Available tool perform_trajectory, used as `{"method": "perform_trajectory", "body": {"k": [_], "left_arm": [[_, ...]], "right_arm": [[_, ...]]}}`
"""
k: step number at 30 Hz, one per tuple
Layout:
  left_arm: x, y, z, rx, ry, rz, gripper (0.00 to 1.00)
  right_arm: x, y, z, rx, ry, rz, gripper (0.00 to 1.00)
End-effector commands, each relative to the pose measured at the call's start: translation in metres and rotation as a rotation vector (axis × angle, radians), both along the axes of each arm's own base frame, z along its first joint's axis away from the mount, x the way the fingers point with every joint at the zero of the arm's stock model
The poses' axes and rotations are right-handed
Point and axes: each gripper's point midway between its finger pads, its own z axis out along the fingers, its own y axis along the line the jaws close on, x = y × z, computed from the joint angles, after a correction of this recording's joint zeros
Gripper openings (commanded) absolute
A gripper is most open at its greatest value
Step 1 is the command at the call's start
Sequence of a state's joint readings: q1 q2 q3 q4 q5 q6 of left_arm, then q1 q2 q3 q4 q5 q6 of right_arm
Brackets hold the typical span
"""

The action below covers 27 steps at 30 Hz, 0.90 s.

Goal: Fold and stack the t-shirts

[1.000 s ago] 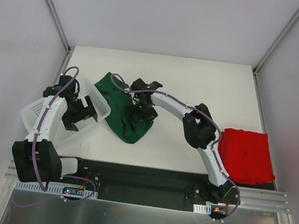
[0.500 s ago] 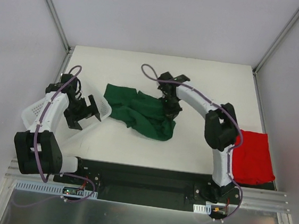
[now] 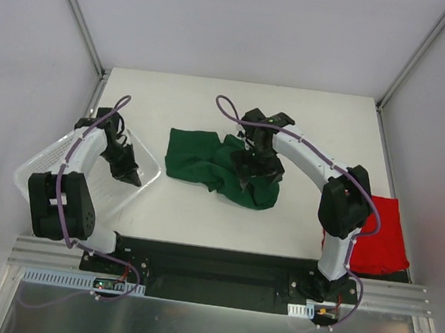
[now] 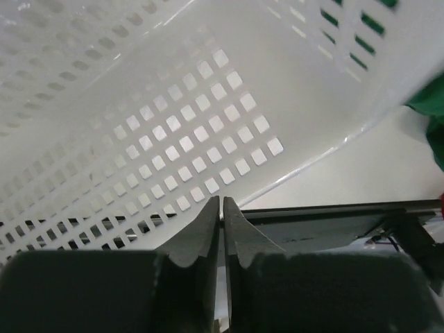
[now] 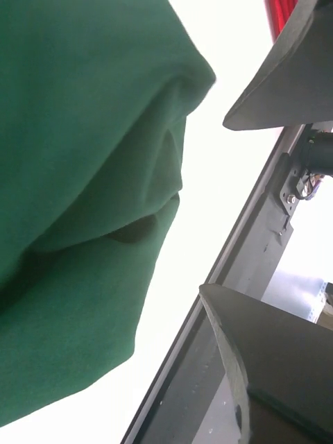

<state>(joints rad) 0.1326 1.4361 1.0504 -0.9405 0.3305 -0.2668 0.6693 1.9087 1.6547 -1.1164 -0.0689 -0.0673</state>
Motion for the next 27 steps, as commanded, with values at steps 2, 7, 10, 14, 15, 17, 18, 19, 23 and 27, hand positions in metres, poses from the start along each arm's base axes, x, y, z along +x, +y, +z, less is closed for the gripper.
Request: {"method": "perform_trajectory", "body": {"k": [2, 7, 10, 14, 15, 17, 18, 19, 23, 27], "left_arm": [[0.010, 0.011, -0.011, 0.050, 0.053, -0.059, 0.00], [0.032, -0.004, 0.035, 0.108, -0.068, -0.110, 0.09], [0.040, -0.019, 0.069, 0.146, -0.145, -0.137, 0.32], [0.031, -0.033, 0.095, 0.237, -0.210, -0.190, 0.86], [0.027, -0.033, 0.094, 0.252, -0.212, -0.197, 0.99], [0.008, -0.035, 0.085, 0.245, -0.182, -0.221, 0.99], [-0.001, -0.036, 0.080, 0.236, -0.162, -0.226, 0.99], [-0.019, -0.036, 0.066, 0.219, -0.112, -0.241, 1.00], [-0.062, -0.015, 0.027, 0.300, 0.035, -0.228, 0.99], [-0.050, 0.010, 0.034, 0.452, 0.000, -0.188, 0.99]], "right_arm": [[-0.002, -0.001, 0.025, 0.046, -0.005, -0.017, 0.96], [-0.006, 0.000, 0.024, 0.046, 0.014, -0.016, 0.96], [-0.008, 0.001, 0.021, 0.050, 0.029, -0.017, 0.96], [-0.009, 0.004, 0.017, 0.064, 0.046, -0.016, 0.96], [-0.010, 0.006, 0.017, 0.073, 0.054, -0.017, 0.96], [-0.009, 0.010, 0.016, 0.089, 0.055, -0.023, 0.96], [-0.011, 0.012, 0.015, 0.097, 0.065, -0.023, 0.96], [-0.011, 0.013, 0.014, 0.099, 0.070, -0.023, 0.96], [-0.011, 0.017, 0.009, 0.110, 0.085, -0.023, 0.96], [-0.014, 0.023, 0.007, 0.139, 0.109, -0.024, 0.96]]}}
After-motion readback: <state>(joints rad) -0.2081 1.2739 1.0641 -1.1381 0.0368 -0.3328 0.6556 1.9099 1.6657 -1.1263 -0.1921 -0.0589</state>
